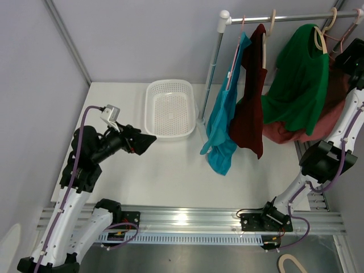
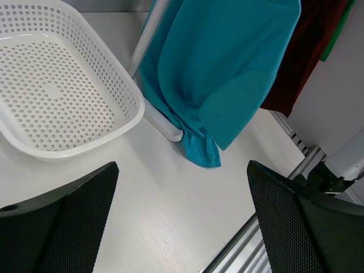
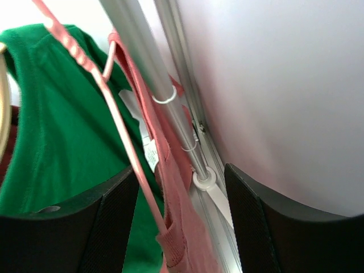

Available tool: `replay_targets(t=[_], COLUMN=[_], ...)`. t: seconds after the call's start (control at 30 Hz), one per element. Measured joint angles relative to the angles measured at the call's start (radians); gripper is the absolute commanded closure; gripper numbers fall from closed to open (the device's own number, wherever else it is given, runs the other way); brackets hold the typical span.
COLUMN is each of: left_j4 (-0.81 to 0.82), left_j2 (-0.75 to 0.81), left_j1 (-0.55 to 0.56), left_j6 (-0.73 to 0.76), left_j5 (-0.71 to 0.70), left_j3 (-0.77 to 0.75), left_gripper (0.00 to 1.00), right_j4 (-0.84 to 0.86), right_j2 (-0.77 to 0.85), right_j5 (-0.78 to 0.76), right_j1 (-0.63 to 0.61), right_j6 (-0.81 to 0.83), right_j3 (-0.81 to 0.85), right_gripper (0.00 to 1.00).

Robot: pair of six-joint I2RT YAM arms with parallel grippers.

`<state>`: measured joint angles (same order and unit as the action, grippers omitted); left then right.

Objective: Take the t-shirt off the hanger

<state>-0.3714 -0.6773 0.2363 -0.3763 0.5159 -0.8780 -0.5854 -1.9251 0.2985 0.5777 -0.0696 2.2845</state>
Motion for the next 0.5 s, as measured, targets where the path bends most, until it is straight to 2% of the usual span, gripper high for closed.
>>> replay_targets(t=[0.1,0.27,0.37,0.43,0.5], left_j4=[0.003,0.008,0.011,0.011,0.011], left_j2=[-0.010,-0.024,-0.032,-0.036,-0.040], left_j1=[0.014,0.026,0.033,0.040,0.047], left_j6=[0.000,0.002,0.003,0.003,0.003], left_j5=[-0.016,-0.027,-0.035,-0.040,-0.042], left_j3=[-0.005,-0.014,-0.014,-0.014,-0.014], left_gripper=[0.01,0.00,0.01,0.01,0.01], right_j4=[0.001,0.001,0.005,0.008,0.008], right_j2=[0.000,-0.006,-0.009,-0.010,-0.013], right_j5=[0.022,0.069,0.093,0.103,0.106], right_j1=[-0.002,-0.007,-0.013,-0.019,-0.025], right_j6=[0.010,0.029,0.032,0.037,0.040], right_j3=[0.009,0.056,0.076,0.078,0.078], right_gripper=[0.35,0.51,0.56,0.57,0.50])
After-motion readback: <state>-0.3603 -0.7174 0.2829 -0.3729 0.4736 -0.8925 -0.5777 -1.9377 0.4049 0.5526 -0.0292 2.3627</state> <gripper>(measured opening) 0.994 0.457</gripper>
